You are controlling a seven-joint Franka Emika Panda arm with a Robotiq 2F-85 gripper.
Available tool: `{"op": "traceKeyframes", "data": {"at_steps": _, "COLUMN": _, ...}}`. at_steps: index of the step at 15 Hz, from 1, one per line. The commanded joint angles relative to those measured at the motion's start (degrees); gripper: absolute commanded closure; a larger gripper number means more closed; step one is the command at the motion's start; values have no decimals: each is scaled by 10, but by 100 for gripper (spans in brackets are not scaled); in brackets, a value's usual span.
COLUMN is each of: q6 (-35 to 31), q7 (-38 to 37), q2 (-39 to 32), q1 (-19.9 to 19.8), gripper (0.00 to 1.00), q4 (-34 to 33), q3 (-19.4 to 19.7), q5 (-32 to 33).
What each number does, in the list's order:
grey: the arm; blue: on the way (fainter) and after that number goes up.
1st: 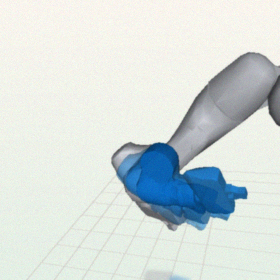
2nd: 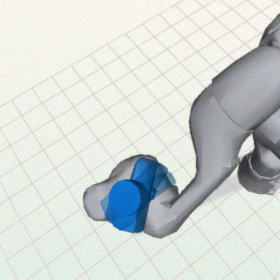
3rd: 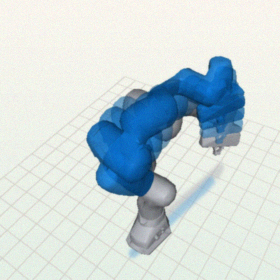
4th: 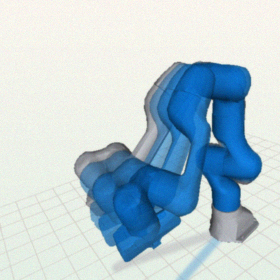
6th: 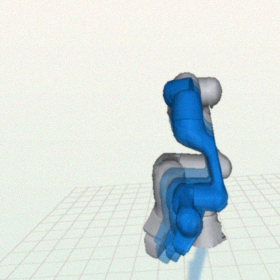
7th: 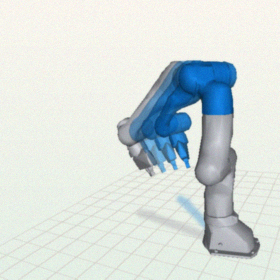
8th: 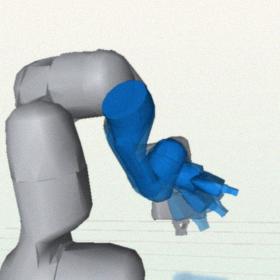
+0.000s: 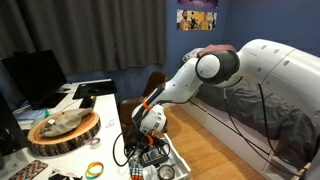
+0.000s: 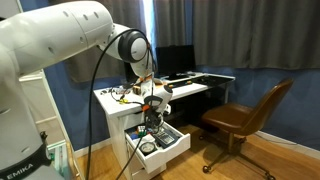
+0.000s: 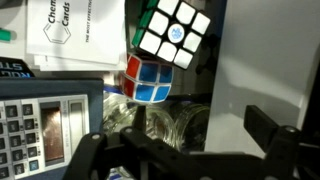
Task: Open the top desktop drawer
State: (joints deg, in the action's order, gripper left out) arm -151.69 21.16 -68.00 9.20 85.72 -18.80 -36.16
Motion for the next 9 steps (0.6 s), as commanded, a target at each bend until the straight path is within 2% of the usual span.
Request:
{"op": "traceKeyframes", "data": {"at_steps": 1, "q6": -29, "q7": -63, "q2": 4, "q1": -7, "gripper": 0, "q4": 23, "q3": -16, "q5": 40}}
{"op": "traceKeyframes", "data": {"at_steps": 5, "q6": -30, "q7": -43, "q2": 3, "q1": -63, "gripper": 0, "q4": 42, "q3": -66, "q5": 31}}
{"op": "traceKeyframes", "data": {"at_steps": 9, "q6": -52, "q7": -37, "q2": 19, "q1": -103, "gripper": 0, "q4": 78, "q3": -77, "q5": 37}}
